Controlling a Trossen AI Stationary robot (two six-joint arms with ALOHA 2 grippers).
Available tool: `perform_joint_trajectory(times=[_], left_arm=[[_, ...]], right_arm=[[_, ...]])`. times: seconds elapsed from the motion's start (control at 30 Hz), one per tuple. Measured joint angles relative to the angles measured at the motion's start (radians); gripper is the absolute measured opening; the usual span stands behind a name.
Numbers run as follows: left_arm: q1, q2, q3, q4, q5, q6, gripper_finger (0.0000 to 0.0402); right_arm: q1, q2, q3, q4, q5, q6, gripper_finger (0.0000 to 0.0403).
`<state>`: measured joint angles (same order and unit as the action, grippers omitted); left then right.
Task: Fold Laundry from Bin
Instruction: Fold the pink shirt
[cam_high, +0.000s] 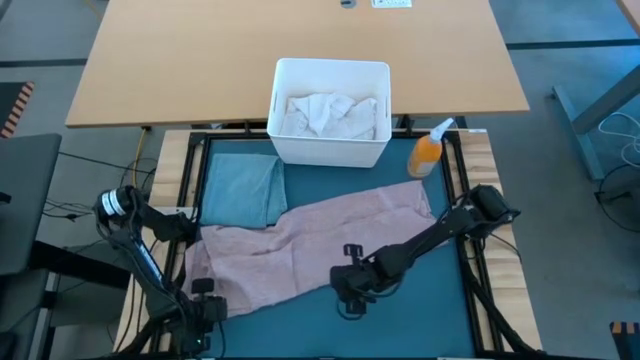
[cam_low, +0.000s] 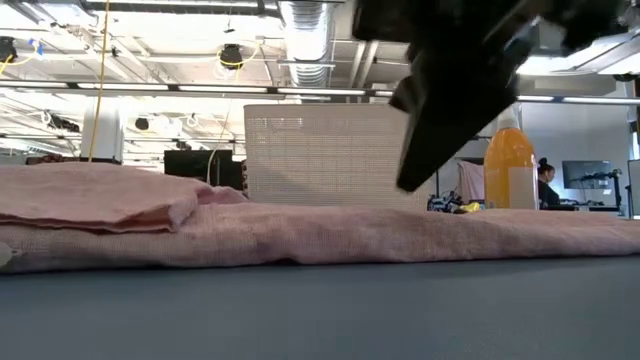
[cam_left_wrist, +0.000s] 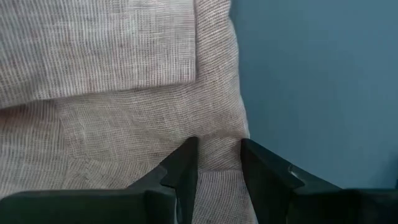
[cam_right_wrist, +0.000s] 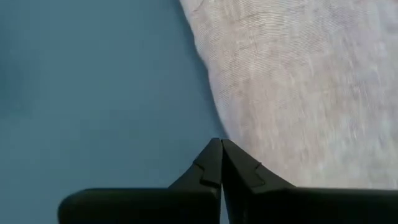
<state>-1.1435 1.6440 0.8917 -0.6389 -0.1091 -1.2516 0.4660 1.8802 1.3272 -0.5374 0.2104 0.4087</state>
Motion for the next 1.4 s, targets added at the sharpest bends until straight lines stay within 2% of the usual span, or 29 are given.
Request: perform_joint_trajectory(times=[0.2, 0.33, 0.43, 0.73, 0.93, 1.13, 1.3, 1.4], left_arm=[[-0.001, -0.004, 0.0, -0.005, 0.028, -0.01, 0.0112], [-0.001, -0.004, 0.0, -0.009, 0.053, 0.002, 0.0112], [-0.001, -0.005, 0.0, -0.01, 0.085, 0.001, 0.0112], [-0.001, -0.005, 0.0, -0.009, 0.118, -0.016, 0.0112], [-0.001, -0.005, 0.0, -0.009, 0.168, -0.025, 0.0112], [-0.002, -0.005, -0.001, -0.009, 0.19, -0.024, 0.0112], [-0.002, -0.005, -0.001, -0.009, 0.192, -0.025, 0.0112], [-0.002, -0.005, -0.001, -0.013, 0.191, -0.025, 0.0112]], right_arm=[[0.032, -0.055, -0.166, 0.032, 0.001, 0.124, 0.0026], [0.015, -0.114, -0.29, 0.19, 0.011, 0.167, 0.0017], [-0.007, -0.133, -0.363, 0.236, 0.011, 0.186, 0.0018], [-0.04, -0.15, -0.474, 0.285, -0.07, 0.27, 0.002], [-0.031, -0.153, -0.463, 0.26, -0.125, 0.268, 0.002], [-0.039, -0.271, -0.441, 0.186, -0.144, 0.197, 0.002], [-0.012, -0.385, -0.44, -0.079, -0.041, 0.289, 0.002], [0.002, -0.405, -0.446, -0.098, -0.03, 0.327, 0.002]])
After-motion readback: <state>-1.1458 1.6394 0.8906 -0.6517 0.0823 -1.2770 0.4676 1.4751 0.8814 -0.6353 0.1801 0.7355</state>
